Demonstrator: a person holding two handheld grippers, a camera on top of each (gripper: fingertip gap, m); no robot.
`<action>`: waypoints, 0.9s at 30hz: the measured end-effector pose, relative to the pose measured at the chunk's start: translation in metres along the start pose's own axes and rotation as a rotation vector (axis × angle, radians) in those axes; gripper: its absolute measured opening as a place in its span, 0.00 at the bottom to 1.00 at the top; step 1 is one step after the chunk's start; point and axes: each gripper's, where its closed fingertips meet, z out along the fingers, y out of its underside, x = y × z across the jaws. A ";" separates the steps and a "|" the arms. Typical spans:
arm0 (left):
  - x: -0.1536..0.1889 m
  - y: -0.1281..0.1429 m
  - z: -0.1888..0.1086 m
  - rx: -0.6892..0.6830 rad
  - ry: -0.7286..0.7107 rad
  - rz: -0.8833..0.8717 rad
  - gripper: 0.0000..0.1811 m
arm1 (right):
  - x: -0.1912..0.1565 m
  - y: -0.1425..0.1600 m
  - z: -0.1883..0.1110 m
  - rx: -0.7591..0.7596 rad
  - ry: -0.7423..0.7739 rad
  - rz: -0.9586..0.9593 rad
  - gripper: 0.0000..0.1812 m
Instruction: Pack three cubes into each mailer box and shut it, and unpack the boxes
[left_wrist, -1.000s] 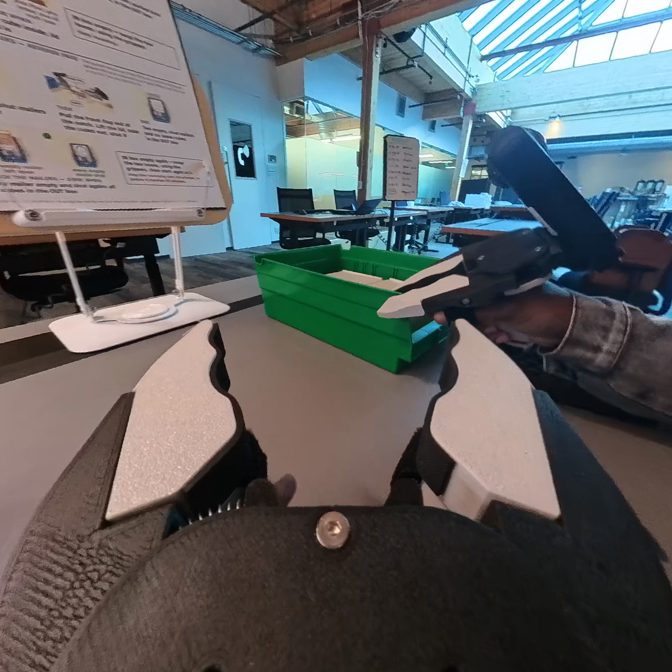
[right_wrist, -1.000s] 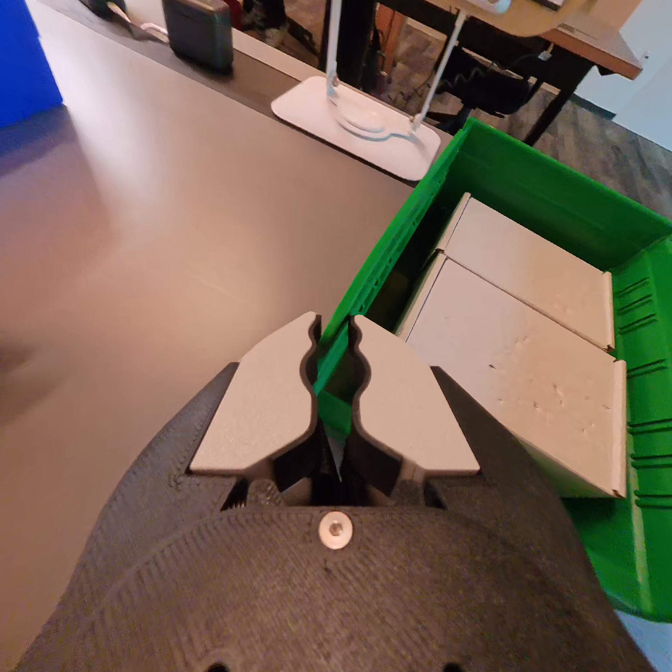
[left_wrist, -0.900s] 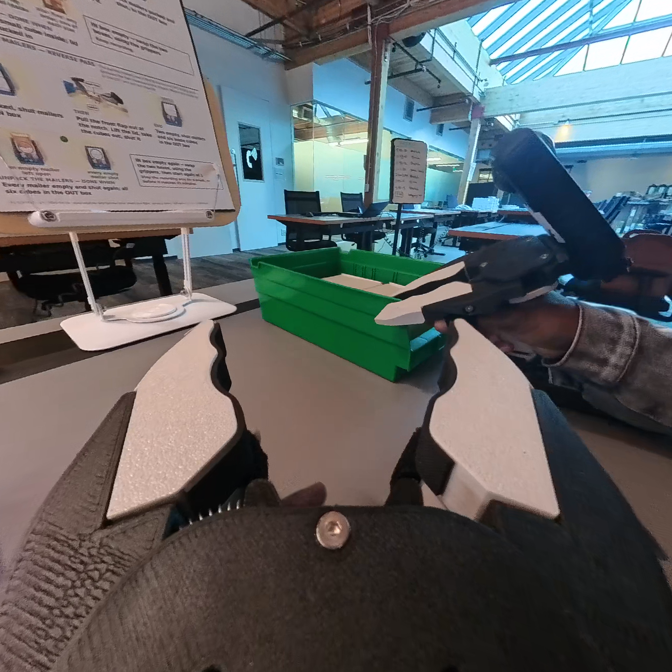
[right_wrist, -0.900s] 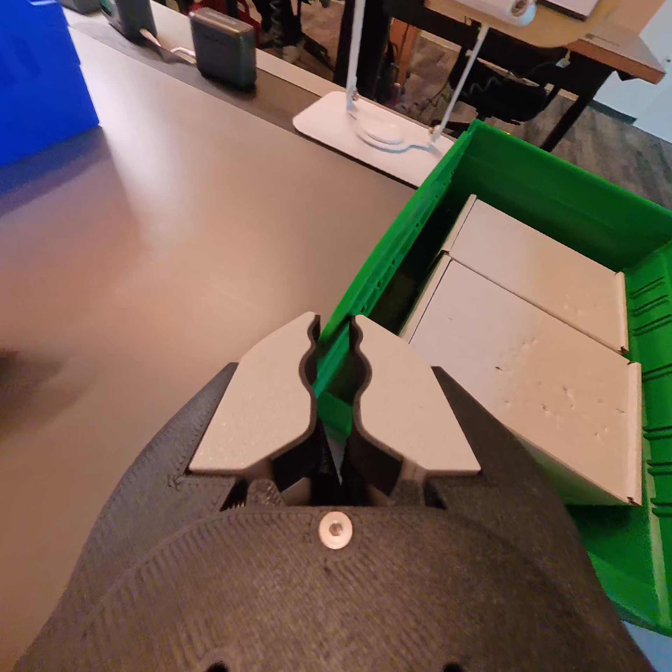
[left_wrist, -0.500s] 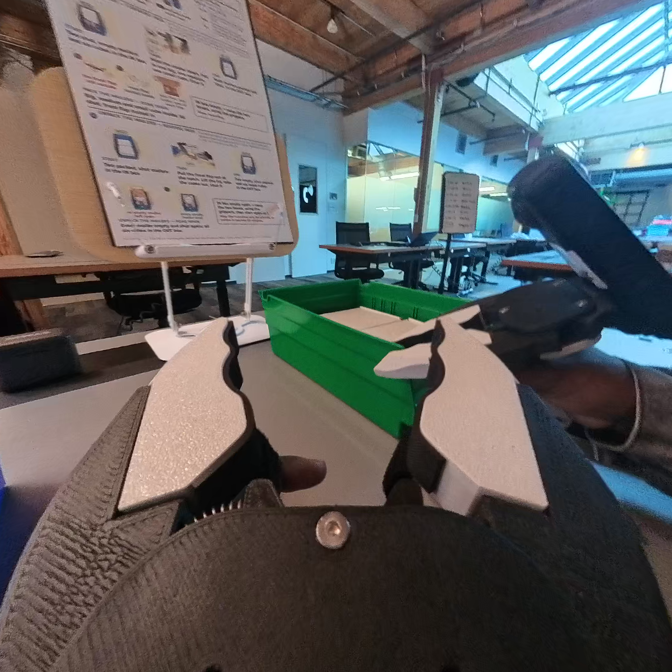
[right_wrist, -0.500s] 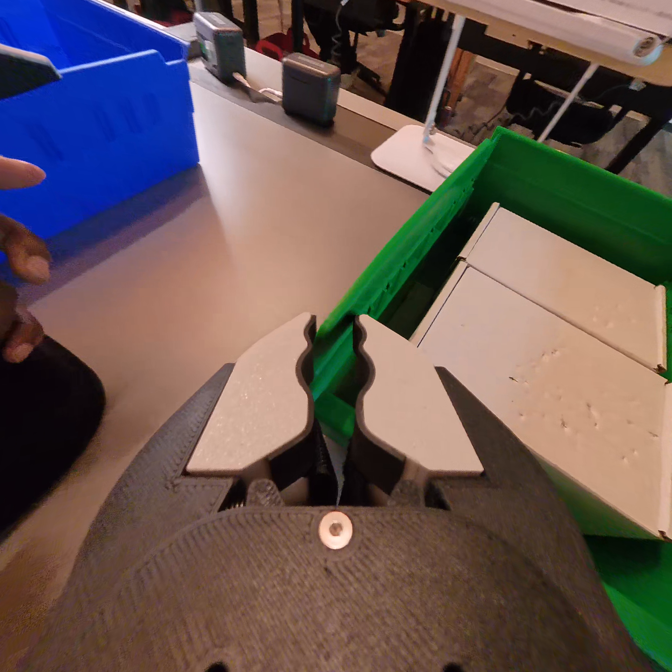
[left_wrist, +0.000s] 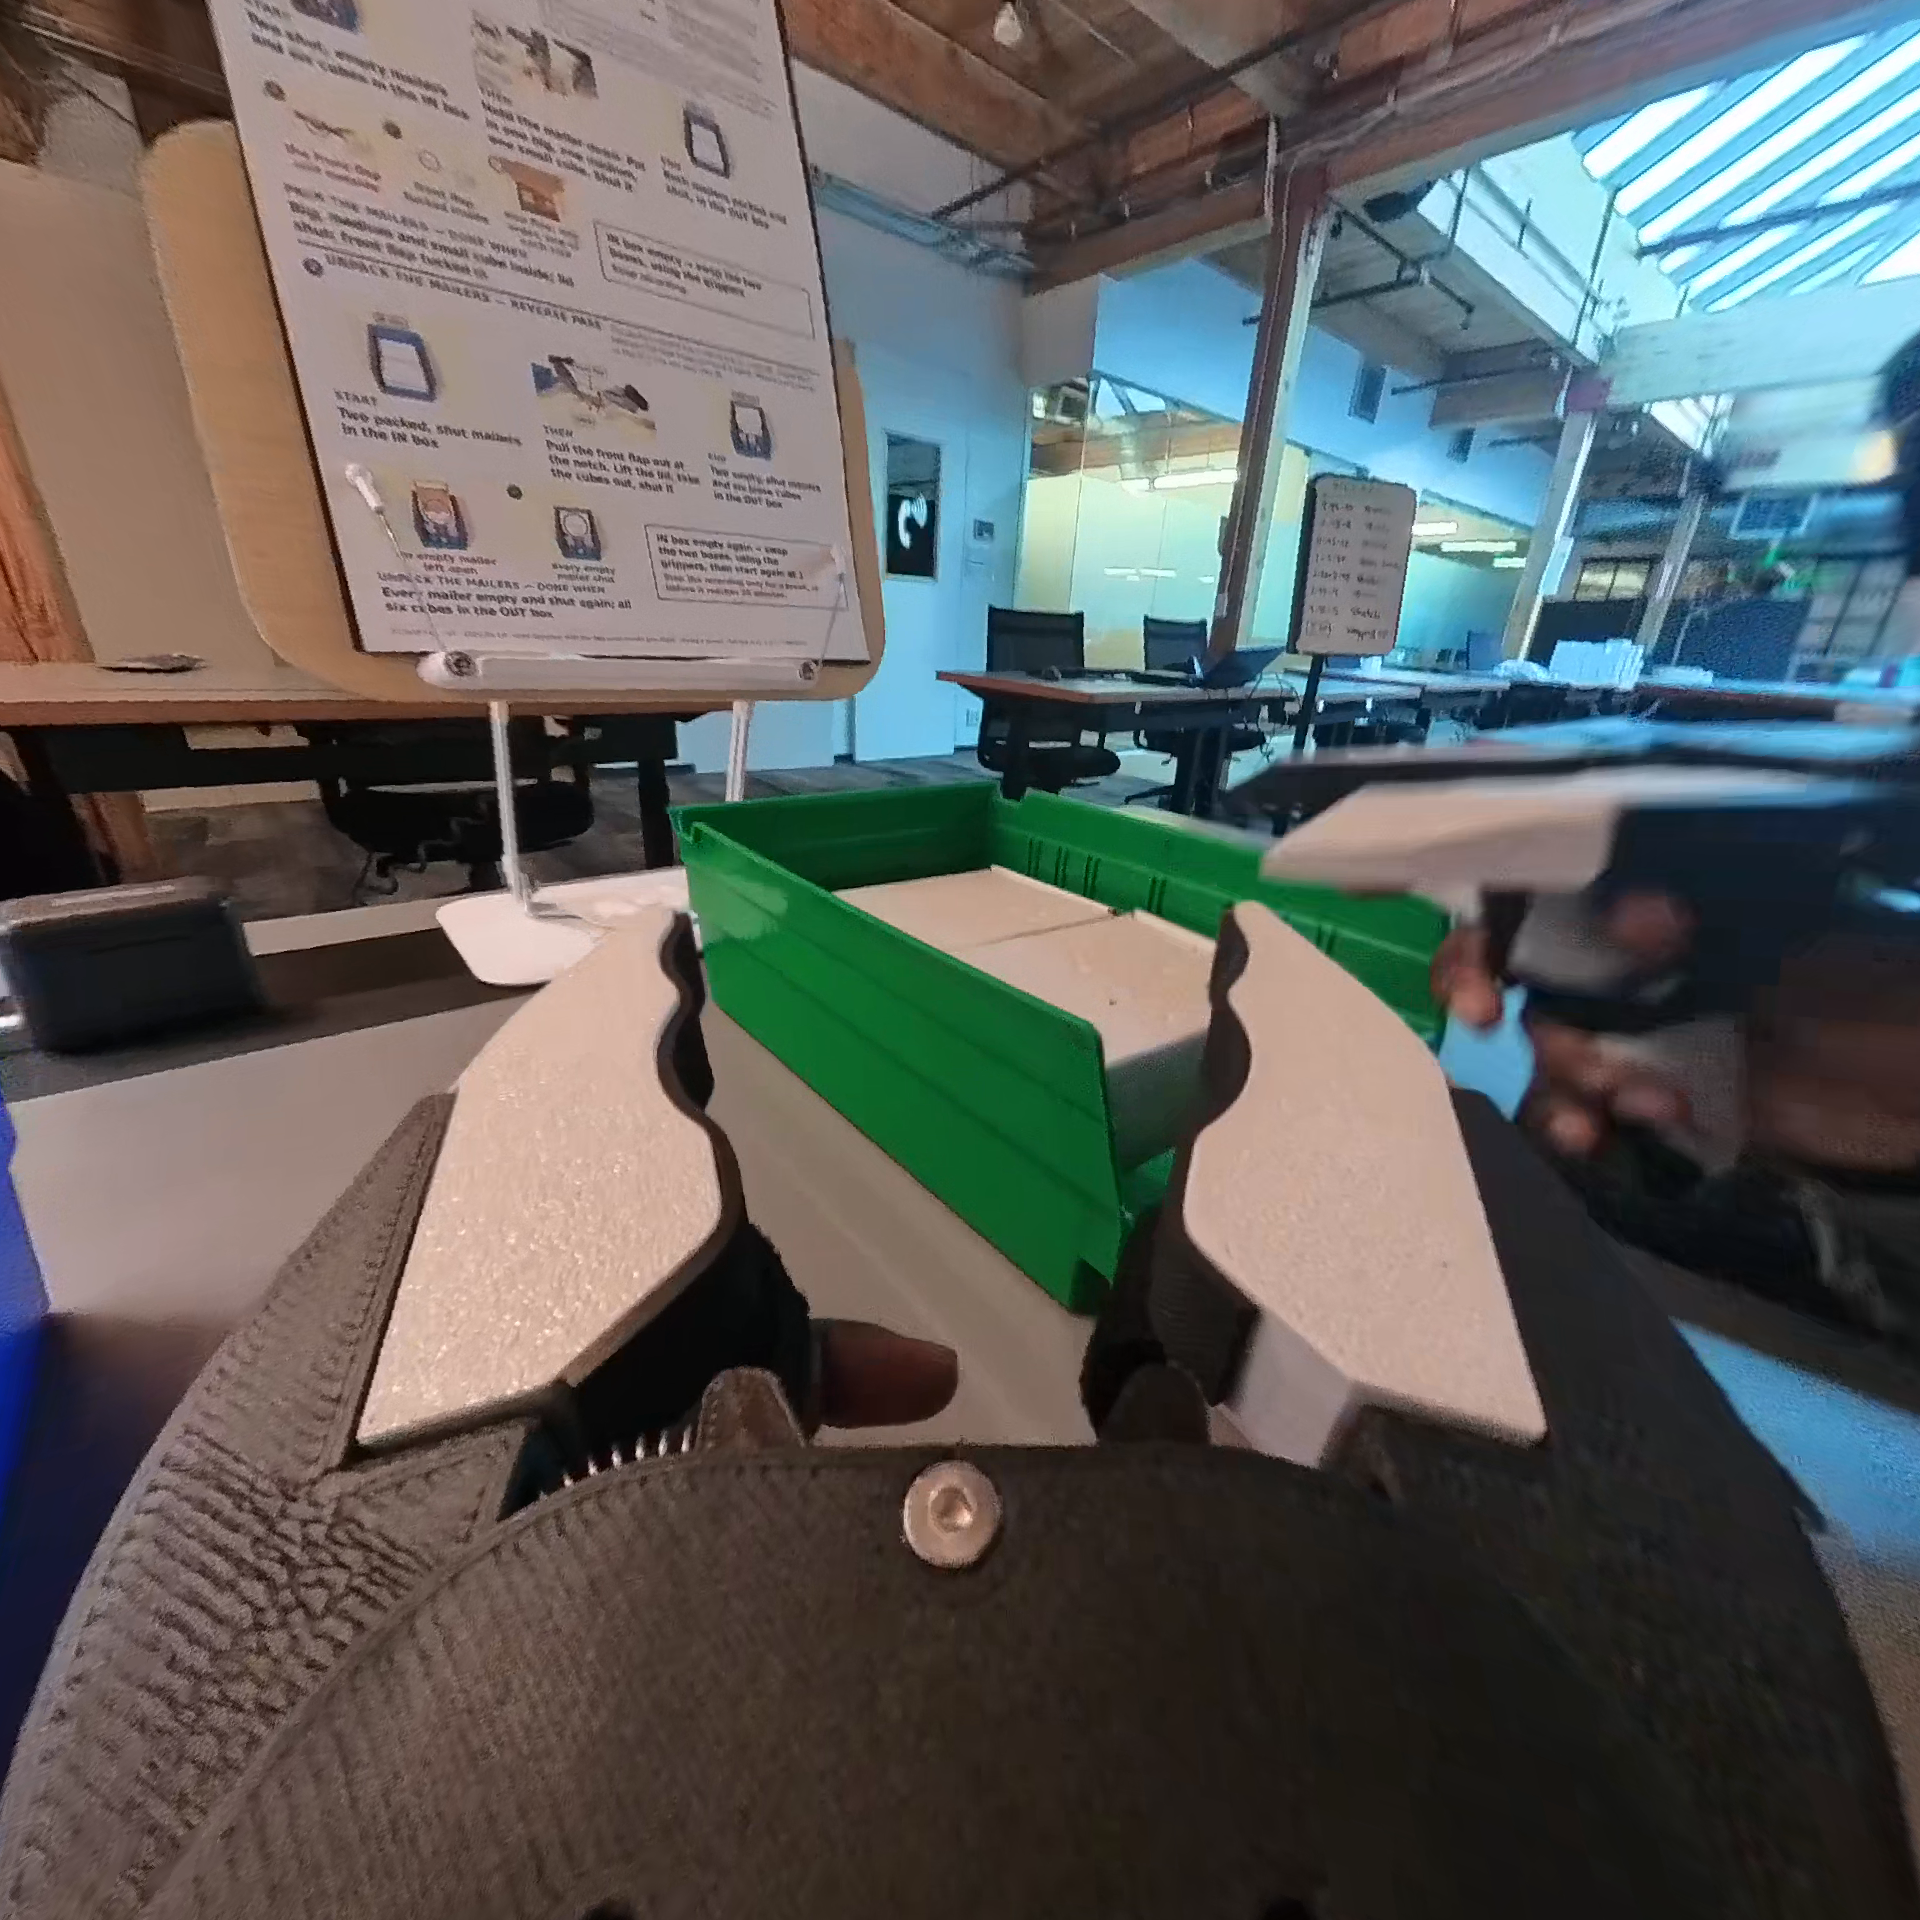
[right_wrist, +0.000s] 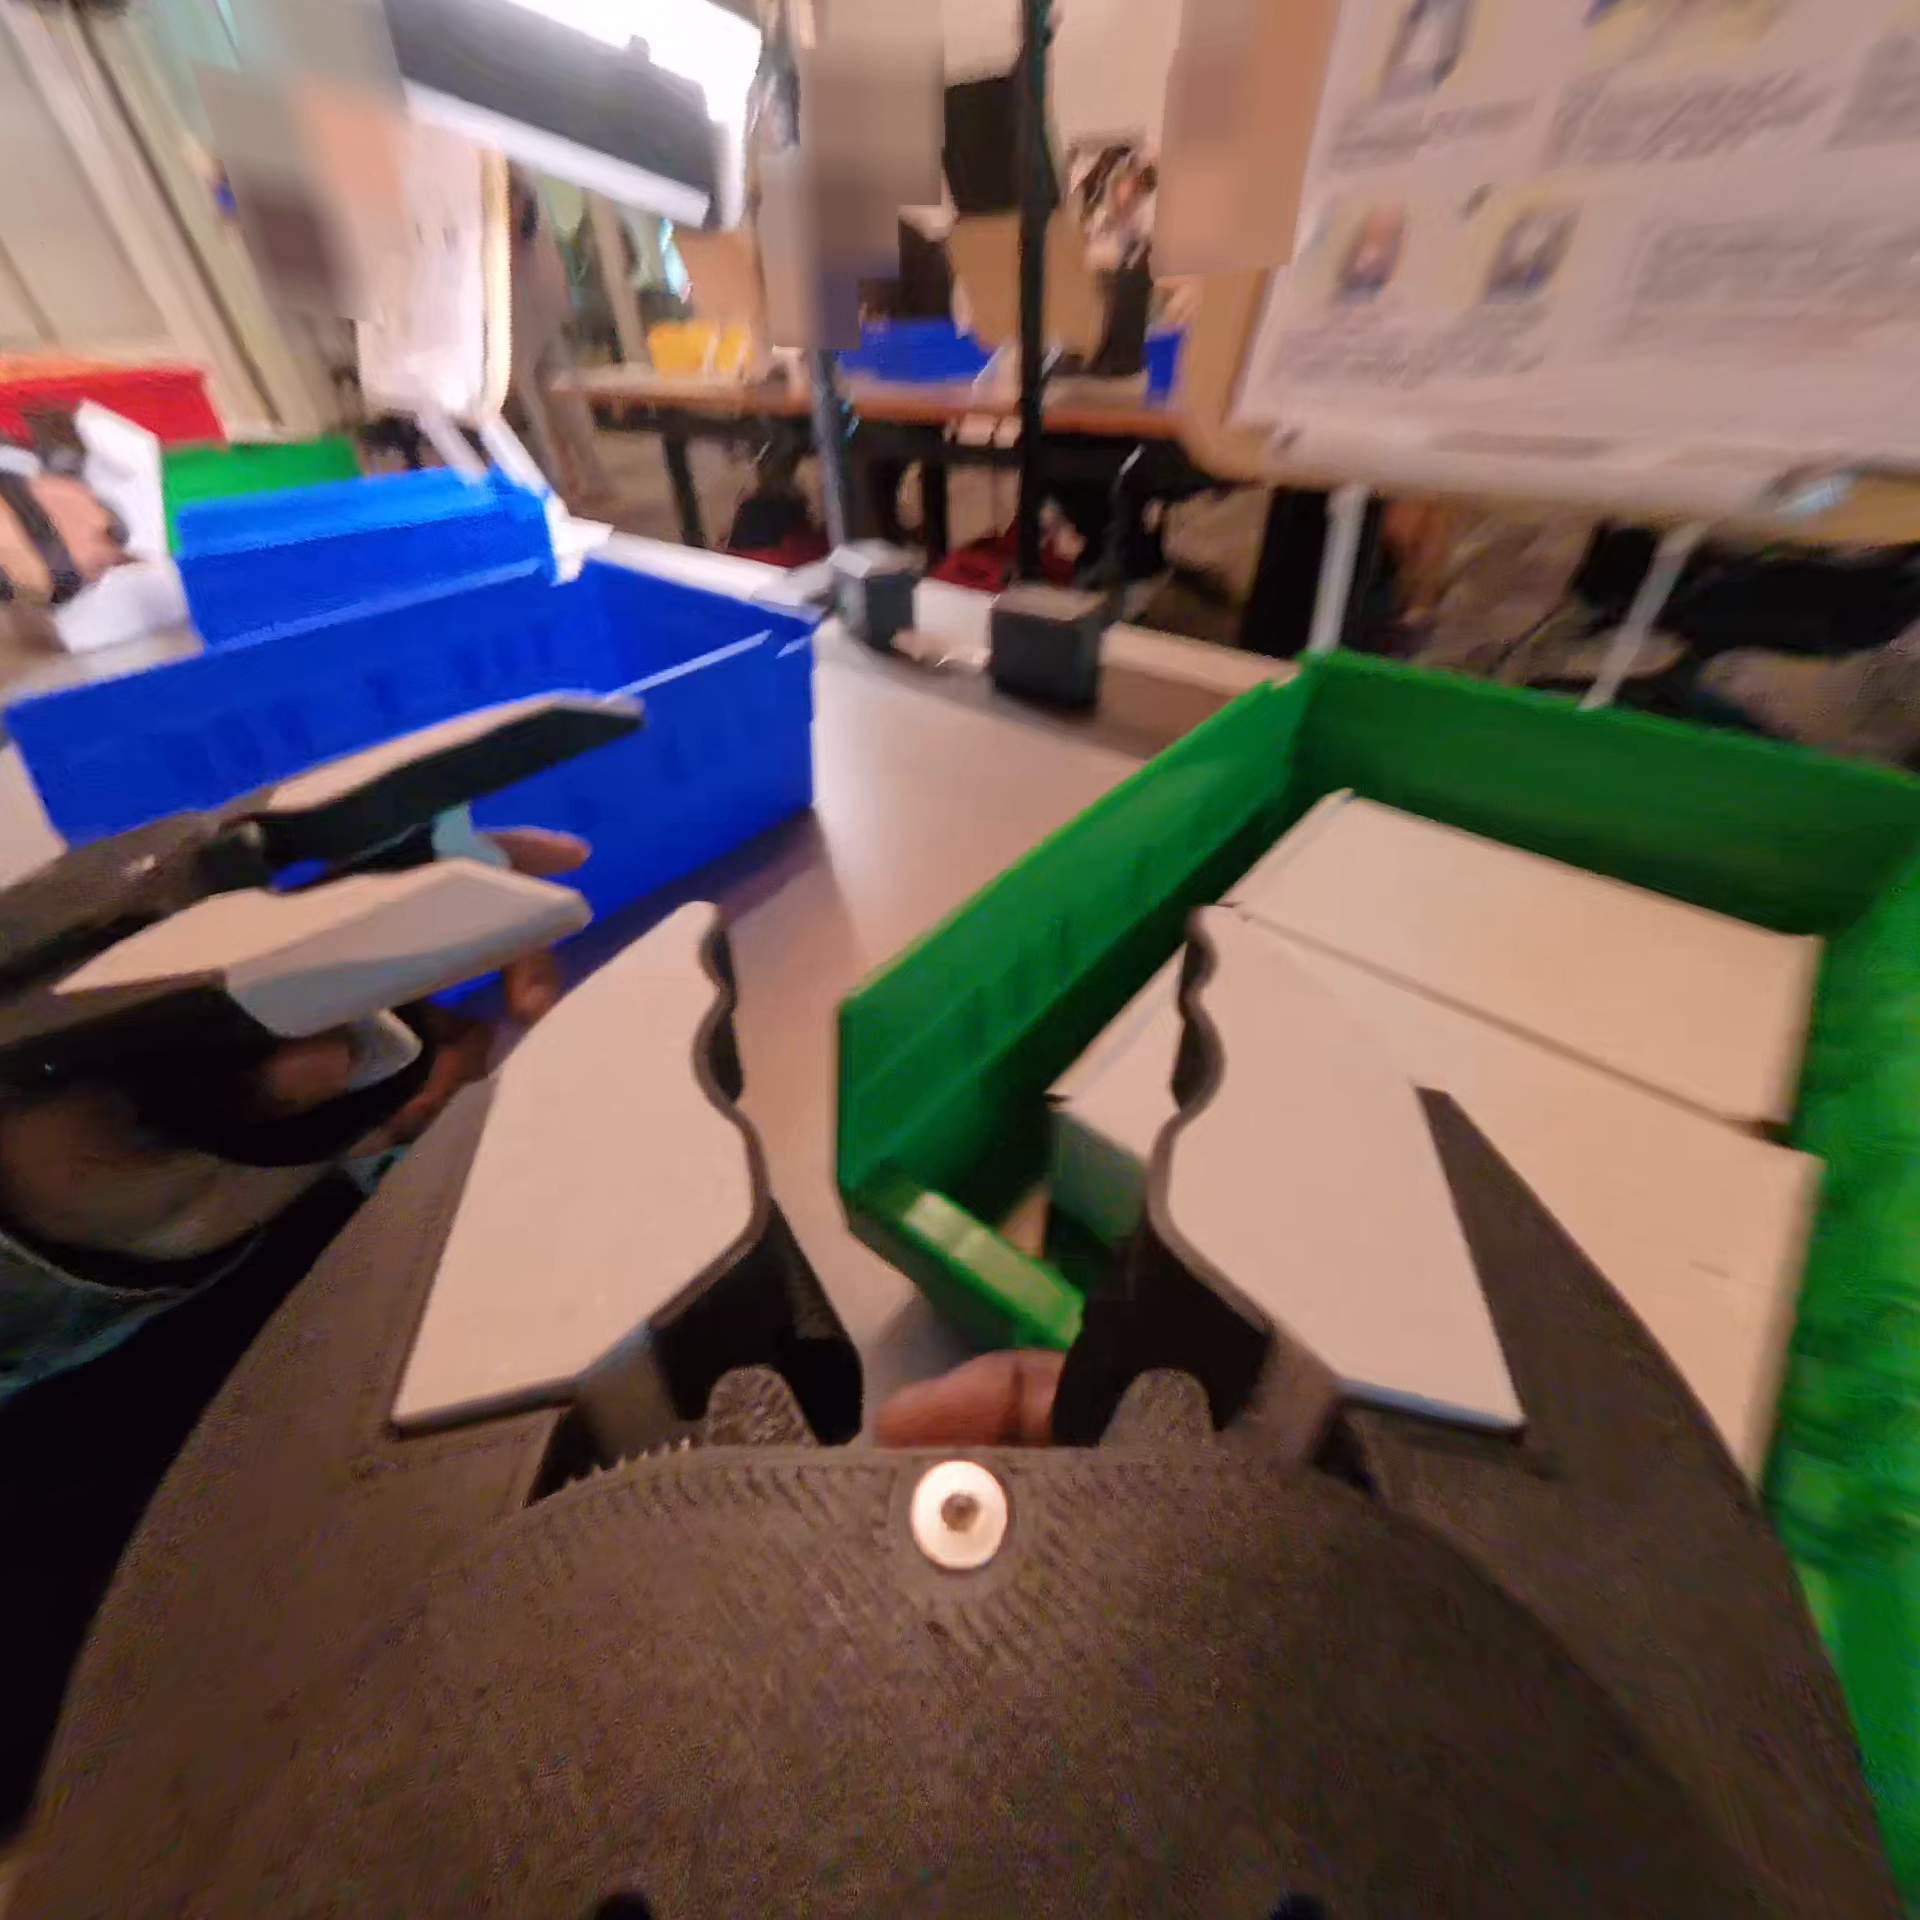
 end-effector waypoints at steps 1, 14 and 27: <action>0.002 0.004 0.001 -0.024 0.007 0.012 0.51 | 0.016 -0.009 -0.016 0.047 0.043 -0.008 0.51; 0.025 0.057 0.044 -0.381 -0.080 0.125 0.33 | 0.167 0.029 -0.125 0.127 0.436 -0.001 0.58; -0.051 0.071 0.031 -0.501 -0.378 0.210 0.02 | 0.165 0.040 -0.120 0.075 0.452 -0.072 0.57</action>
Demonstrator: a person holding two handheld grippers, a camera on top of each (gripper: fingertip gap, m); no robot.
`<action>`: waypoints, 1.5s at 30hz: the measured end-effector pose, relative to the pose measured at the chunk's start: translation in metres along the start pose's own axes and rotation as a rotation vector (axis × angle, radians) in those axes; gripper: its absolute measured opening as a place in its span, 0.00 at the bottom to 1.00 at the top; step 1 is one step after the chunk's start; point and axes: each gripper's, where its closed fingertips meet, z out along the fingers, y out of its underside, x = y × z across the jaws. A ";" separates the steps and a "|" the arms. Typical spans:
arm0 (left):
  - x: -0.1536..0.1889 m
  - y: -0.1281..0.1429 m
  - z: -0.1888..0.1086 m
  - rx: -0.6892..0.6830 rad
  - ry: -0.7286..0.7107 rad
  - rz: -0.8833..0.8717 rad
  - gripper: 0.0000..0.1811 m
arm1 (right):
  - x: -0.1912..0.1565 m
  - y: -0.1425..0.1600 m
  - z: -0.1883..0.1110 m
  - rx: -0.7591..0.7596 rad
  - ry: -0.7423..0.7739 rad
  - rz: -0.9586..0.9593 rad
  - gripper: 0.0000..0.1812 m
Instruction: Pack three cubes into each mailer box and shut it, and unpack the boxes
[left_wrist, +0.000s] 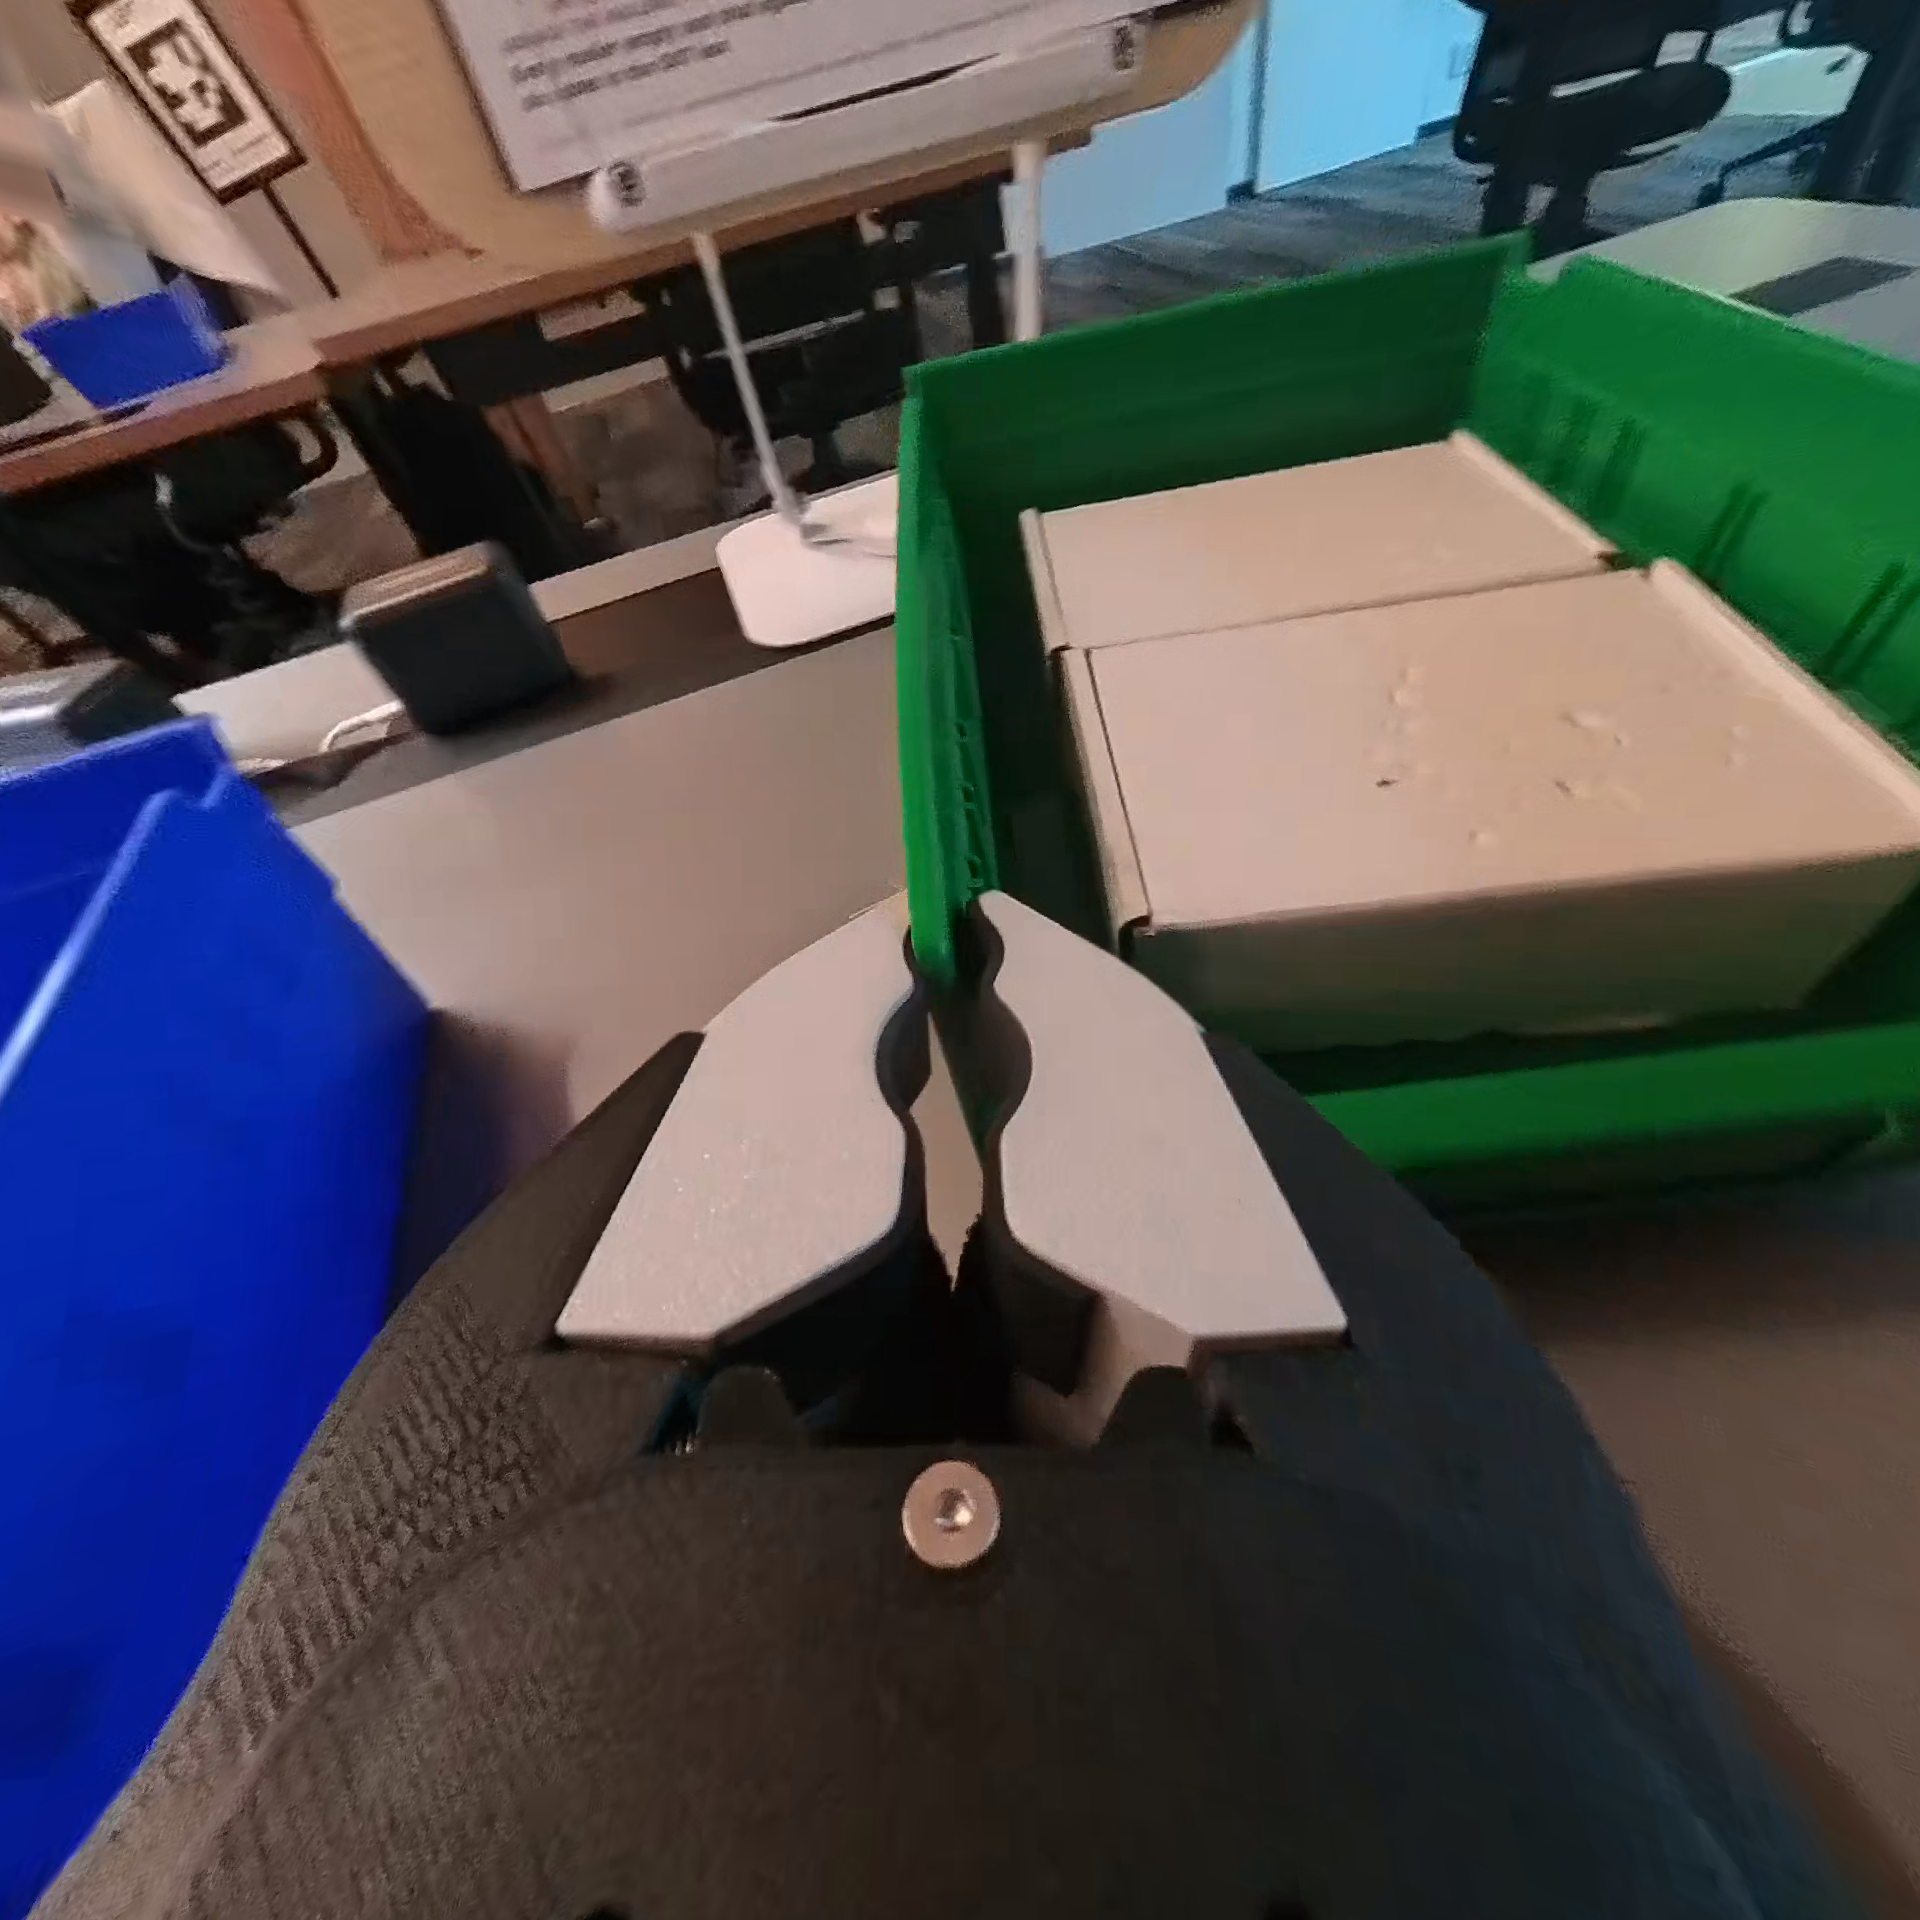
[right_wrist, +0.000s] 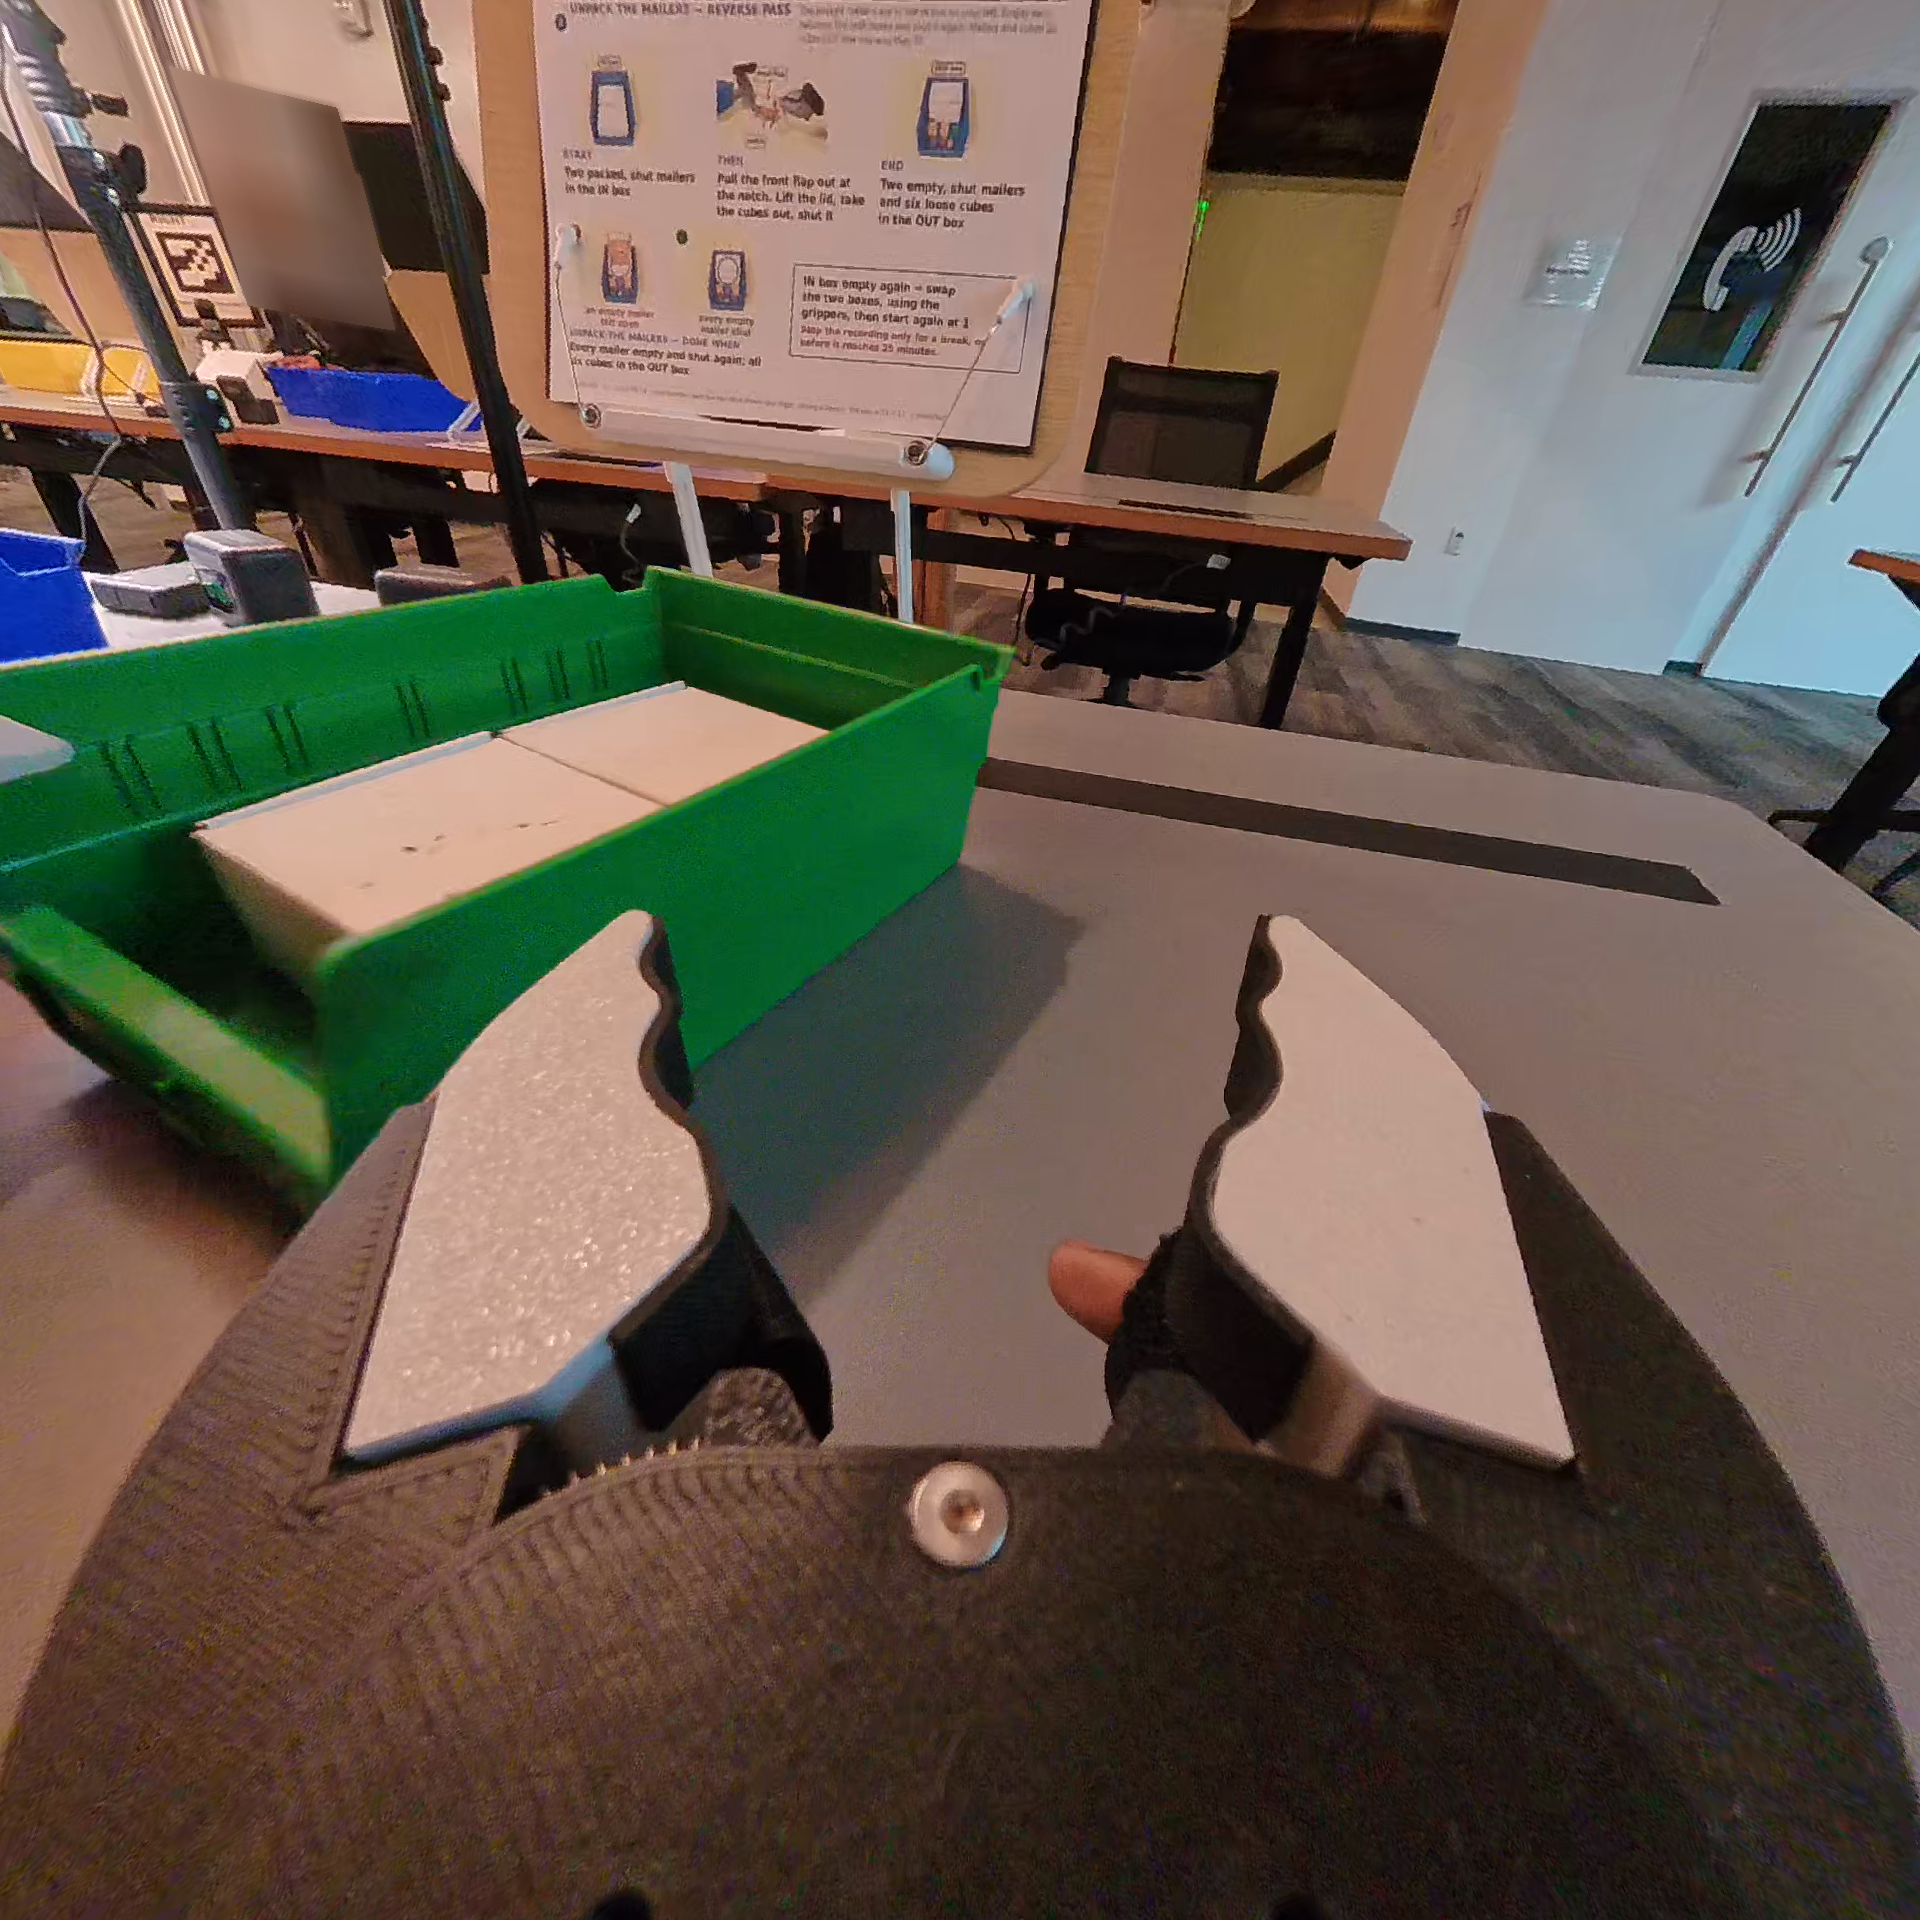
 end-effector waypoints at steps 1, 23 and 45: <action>-0.007 0.002 -0.002 -0.003 -0.016 -0.009 0.02 | -0.001 0.000 0.000 -0.001 -0.002 -0.003 0.57; -0.098 0.032 -0.049 -0.086 -0.362 0.051 0.05 | -0.002 0.001 0.000 -0.004 -0.014 -0.006 0.56; -0.094 -0.078 -0.218 0.725 0.250 -0.211 0.57 | -0.006 0.002 0.001 -0.008 -0.032 -0.031 0.57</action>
